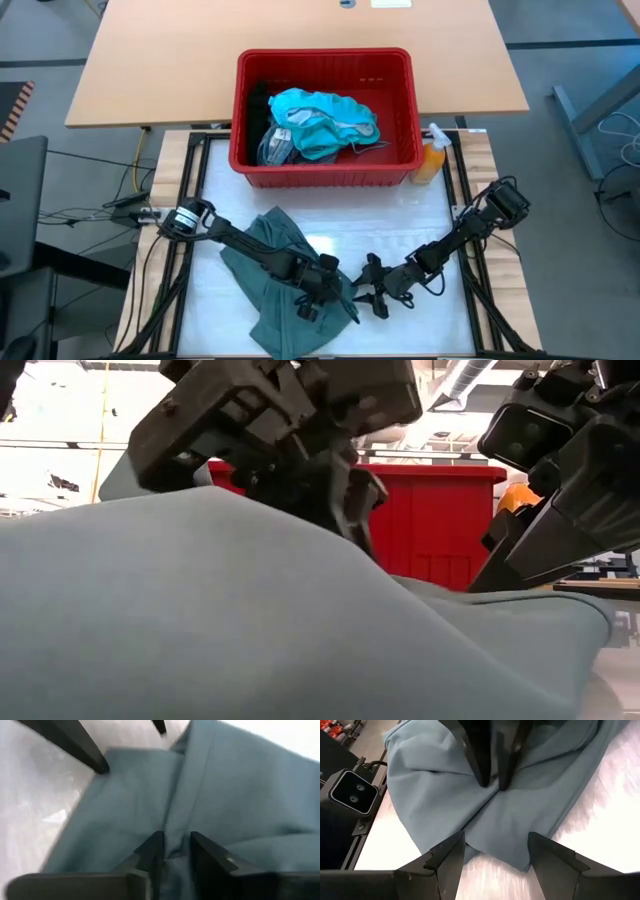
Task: Fold Laundry from Bin
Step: Fold the light blue pants
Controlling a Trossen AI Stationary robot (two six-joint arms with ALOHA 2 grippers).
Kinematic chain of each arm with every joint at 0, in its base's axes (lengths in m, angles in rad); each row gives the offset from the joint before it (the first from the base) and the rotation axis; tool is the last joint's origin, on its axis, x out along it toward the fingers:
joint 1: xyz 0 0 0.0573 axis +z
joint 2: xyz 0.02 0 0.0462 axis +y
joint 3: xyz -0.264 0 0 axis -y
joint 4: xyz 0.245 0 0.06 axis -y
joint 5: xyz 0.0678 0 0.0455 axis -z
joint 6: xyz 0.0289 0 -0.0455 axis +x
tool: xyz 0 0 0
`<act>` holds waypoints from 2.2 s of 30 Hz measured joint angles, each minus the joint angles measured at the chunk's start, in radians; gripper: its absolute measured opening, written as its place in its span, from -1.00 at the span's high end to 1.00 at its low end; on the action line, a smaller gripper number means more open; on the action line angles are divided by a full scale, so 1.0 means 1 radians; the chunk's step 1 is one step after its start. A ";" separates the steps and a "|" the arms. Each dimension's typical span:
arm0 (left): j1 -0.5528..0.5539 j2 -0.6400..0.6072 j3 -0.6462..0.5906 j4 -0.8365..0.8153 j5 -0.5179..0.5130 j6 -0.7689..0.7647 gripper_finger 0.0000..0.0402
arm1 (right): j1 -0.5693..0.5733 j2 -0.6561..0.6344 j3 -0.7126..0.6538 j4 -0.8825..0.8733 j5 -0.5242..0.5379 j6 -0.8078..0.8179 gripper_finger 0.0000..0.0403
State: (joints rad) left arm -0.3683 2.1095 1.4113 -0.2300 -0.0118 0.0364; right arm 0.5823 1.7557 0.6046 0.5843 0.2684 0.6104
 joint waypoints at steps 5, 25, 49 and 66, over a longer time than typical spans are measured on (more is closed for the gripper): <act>0.000 0.006 0.001 0.023 -0.003 -0.004 0.97 | 0.000 0.000 0.000 0.000 -0.001 0.003 -0.21; 0.084 -0.037 0.139 -0.284 -0.090 0.046 1.00 | 0.005 0.000 0.000 -0.024 -0.004 0.007 -0.21; 0.091 -0.030 0.140 -0.373 -0.001 0.011 1.00 | 0.045 -0.047 -0.074 -0.026 0.242 0.176 -0.21; 0.090 -0.029 0.140 -0.362 -0.012 0.005 1.00 | 0.039 0.145 -0.066 0.360 0.051 0.083 -0.21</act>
State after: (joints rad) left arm -0.2783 2.0800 1.5509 -0.5919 -0.0235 0.0414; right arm 0.6213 1.9007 0.5388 0.9443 0.3195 0.6932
